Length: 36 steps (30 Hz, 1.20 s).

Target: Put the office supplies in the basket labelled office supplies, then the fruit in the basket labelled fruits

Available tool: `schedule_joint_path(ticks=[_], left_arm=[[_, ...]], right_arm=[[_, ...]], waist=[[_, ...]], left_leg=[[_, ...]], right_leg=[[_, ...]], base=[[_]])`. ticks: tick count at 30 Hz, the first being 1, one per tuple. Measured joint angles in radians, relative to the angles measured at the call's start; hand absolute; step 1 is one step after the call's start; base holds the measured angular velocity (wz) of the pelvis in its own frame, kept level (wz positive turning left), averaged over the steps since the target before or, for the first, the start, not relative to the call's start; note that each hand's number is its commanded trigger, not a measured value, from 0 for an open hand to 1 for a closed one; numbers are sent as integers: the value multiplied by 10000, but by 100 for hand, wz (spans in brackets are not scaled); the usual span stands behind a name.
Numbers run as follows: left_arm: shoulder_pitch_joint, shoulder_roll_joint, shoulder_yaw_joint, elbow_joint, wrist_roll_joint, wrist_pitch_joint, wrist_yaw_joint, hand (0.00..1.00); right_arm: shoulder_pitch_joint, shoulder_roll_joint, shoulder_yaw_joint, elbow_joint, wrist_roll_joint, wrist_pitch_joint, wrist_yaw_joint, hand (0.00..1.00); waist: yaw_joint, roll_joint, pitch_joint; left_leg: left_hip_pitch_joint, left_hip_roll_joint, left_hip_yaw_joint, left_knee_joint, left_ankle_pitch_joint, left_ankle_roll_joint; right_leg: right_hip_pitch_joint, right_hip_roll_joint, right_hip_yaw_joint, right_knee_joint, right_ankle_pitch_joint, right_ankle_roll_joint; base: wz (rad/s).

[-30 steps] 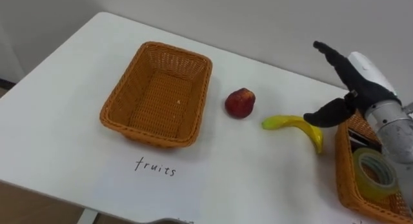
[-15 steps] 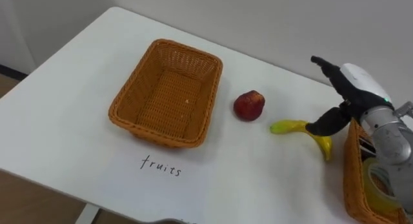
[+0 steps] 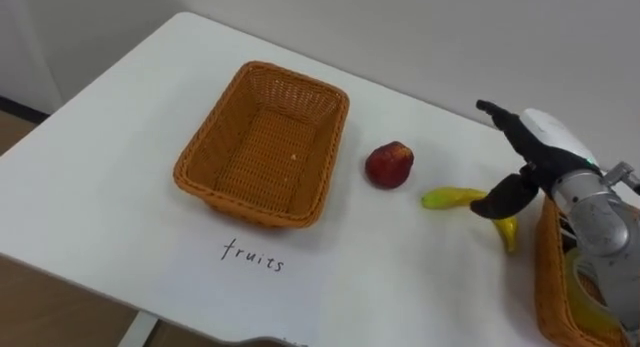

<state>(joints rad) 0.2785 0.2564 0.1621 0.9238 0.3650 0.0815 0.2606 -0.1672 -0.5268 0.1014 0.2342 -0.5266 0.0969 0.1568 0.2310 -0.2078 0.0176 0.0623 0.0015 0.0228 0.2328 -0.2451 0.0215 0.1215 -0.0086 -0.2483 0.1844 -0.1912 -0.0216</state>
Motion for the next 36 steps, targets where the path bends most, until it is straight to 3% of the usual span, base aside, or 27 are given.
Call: schedule_joint_path(ticks=[9, 32, 36], left_arm=[[11, -1, -203, -1, 3, 55, 209, 0], [69, -3, -301, -3, 6, 81, 354, 0], [25, -4, -295, -3, 7, 226, 327, 0]], right_arm=[[-94, 3, 841, 508, -8, 96, -3, 0], [-503, 5, 1157, 1544, 52, 126, -23, 0], [-513, 6, 1157, 1792, 17, 141, -16, 0]], waist=[[89, 27, 16], [243, 146, -5], [252, 149, -10]], left_leg=[[-47, -3, -78, 24, 0, 0], [-135, -133, -347, 28, 92, 36], [-162, -135, -354, 44, 101, 32]], right_leg=[[-7, 0, -53, -17, 0, 0], [102, -82, -308, -166, -2, 4], [83, -83, -326, -161, -2, 5]], base=[[1], [3], [0]])
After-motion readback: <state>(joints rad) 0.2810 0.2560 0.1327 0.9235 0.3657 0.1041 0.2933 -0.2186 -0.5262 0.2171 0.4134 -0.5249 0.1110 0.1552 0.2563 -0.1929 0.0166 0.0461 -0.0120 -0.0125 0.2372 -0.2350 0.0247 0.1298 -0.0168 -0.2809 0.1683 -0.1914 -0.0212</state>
